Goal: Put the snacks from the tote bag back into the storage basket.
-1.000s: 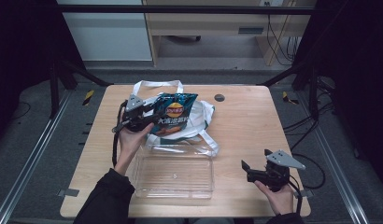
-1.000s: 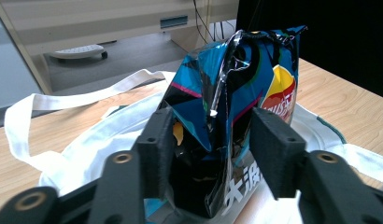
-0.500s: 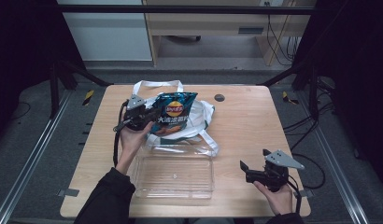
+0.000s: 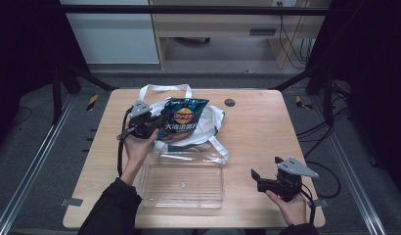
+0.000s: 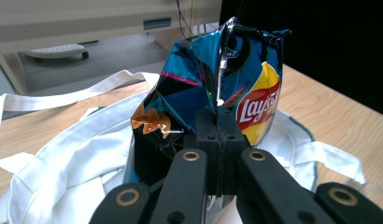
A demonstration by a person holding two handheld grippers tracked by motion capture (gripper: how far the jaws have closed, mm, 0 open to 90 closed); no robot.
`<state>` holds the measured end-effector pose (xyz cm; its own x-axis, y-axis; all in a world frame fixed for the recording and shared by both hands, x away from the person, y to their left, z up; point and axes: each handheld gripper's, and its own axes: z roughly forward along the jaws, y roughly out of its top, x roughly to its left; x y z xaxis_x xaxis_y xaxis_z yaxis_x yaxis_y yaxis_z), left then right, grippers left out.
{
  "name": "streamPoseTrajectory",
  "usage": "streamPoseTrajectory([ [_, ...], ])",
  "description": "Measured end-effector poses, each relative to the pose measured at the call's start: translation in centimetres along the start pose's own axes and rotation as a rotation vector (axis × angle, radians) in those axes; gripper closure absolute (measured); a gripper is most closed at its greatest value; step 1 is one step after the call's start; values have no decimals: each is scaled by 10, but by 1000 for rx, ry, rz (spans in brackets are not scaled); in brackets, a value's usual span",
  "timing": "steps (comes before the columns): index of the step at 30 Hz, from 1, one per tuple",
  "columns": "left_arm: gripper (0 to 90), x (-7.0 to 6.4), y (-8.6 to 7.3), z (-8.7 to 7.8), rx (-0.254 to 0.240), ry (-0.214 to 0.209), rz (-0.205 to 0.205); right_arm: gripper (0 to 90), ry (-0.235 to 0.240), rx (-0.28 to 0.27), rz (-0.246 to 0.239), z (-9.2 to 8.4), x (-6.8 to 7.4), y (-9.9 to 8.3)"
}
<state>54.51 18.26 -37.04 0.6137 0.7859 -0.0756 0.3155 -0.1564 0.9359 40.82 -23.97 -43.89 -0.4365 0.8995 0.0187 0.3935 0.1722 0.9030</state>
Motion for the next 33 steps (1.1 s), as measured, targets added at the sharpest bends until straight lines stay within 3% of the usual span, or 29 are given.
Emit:
streamPoseTrajectory([
  [7,900,-3,7,-17,-58,-23,-24,47,1,2,0,0,0,0],
  [33,900,-45,43,-82,-209,-110,28,47,4,-4,-1,-1,1,0],
])
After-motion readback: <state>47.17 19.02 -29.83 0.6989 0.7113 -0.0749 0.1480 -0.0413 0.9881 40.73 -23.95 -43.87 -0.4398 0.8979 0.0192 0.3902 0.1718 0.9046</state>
